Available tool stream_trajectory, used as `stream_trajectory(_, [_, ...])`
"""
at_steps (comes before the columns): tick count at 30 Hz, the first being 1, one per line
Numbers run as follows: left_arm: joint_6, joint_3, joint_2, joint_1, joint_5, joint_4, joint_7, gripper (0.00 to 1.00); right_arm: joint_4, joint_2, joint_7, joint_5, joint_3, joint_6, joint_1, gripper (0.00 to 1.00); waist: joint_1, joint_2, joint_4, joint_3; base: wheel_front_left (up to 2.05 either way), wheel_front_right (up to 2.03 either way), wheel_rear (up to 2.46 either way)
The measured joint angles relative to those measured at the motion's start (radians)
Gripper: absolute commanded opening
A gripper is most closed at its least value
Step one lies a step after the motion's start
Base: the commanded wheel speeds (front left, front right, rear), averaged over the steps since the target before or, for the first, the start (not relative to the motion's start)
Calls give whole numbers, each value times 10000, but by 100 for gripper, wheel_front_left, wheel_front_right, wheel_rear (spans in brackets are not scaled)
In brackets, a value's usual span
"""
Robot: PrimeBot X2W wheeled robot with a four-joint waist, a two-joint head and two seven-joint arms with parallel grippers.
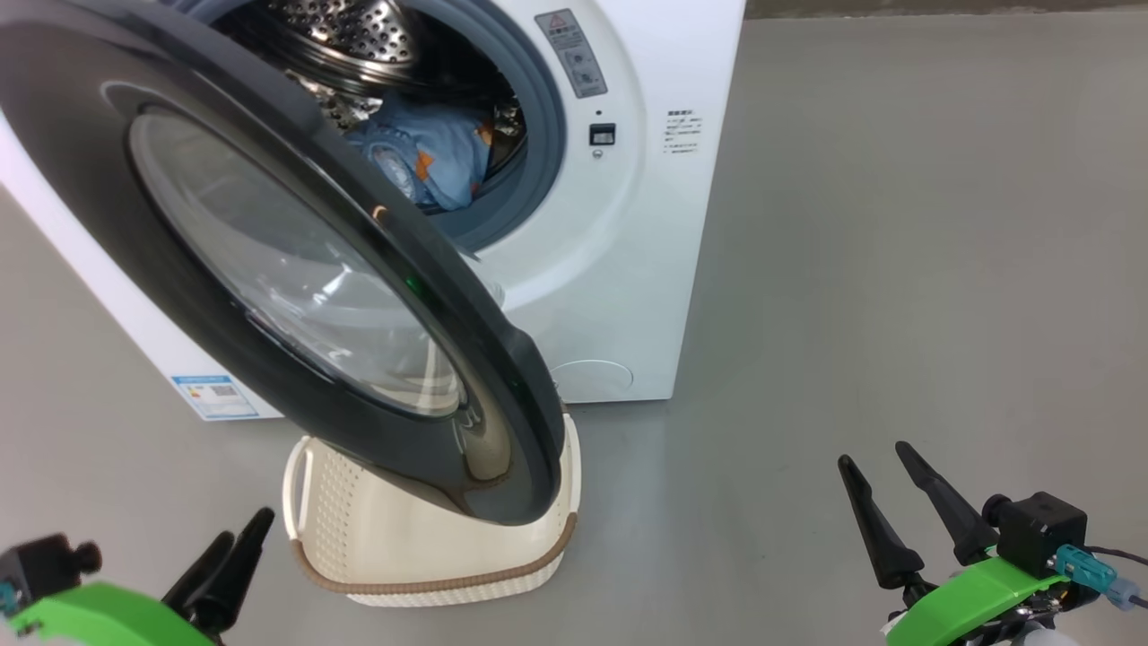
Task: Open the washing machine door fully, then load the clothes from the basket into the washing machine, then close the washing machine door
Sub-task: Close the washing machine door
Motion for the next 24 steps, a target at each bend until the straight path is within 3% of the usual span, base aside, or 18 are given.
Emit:
stream_trajectory(11, [0, -612, 167, 199, 249, 594, -3242, 100, -6, -12, 0, 2, -198, 0, 190, 100, 0, 0, -489, 45, 0, 0, 0])
stream_trajectory(16, [0, -662, 278, 224, 1377, 1007, -3678, 100, -6, 0, 0, 2, -290, 0, 190, 100, 0, 0, -693, 77, 0, 0, 0])
stream_trajectory(24, [-2, 1179, -869, 307, 4182, 658, -3712, 100, -19, 38, 0, 2, -487, 0, 189, 100, 0, 0, -865, 184, 0, 0, 0])
